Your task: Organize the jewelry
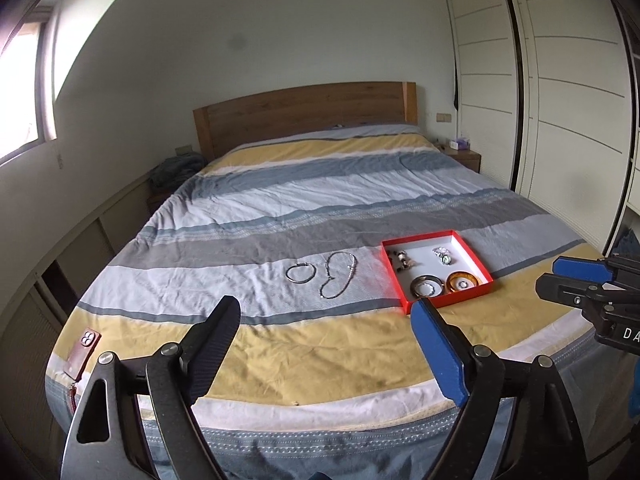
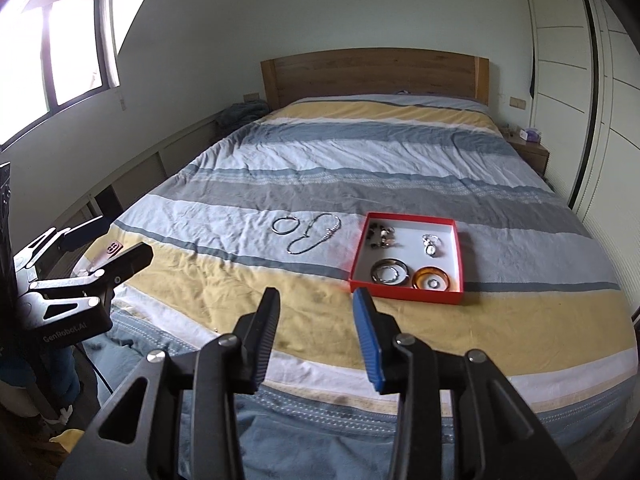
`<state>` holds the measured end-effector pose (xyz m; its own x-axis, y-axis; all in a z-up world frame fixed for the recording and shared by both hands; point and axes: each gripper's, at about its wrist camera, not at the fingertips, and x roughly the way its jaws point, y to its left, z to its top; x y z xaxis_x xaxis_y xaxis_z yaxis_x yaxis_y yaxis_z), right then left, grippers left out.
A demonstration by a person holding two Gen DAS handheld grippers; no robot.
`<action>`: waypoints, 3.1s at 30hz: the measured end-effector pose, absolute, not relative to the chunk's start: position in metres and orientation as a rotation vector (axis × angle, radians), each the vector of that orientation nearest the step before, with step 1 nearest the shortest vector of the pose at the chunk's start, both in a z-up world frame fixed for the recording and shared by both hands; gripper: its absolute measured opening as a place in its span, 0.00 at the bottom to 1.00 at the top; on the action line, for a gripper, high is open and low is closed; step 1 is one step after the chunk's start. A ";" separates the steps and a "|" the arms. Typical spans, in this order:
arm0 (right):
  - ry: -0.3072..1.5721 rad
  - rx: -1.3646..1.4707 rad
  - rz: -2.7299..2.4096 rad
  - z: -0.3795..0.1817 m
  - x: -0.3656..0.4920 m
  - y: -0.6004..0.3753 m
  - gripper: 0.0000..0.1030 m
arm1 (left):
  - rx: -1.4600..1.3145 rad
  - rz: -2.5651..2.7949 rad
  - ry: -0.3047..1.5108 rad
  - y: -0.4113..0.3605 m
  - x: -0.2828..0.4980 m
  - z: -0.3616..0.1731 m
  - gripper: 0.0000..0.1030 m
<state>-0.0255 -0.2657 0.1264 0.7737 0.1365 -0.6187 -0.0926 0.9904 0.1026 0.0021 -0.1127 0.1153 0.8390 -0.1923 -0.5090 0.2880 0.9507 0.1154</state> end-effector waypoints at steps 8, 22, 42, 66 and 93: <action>0.646 0.026 0.167 0.138 -0.039 -0.237 0.36 | 0.168 -0.208 0.467 -0.088 -0.023 0.125 0.84; 0.594 0.032 0.223 0.149 -0.063 -0.220 0.38 | 0.182 -0.150 0.419 -0.074 -0.057 0.138 0.85; 0.670 0.064 0.263 0.120 -0.024 -0.217 0.43 | 0.180 -0.102 0.523 -0.067 -0.013 0.111 0.86; 0.980 0.127 0.261 -0.007 0.173 -0.220 0.50 | 0.086 -0.123 0.898 -0.048 0.209 -0.030 0.86; 1.114 0.269 0.115 -0.124 0.389 -0.220 0.57 | 0.058 -0.237 1.009 -0.080 0.452 -0.146 0.44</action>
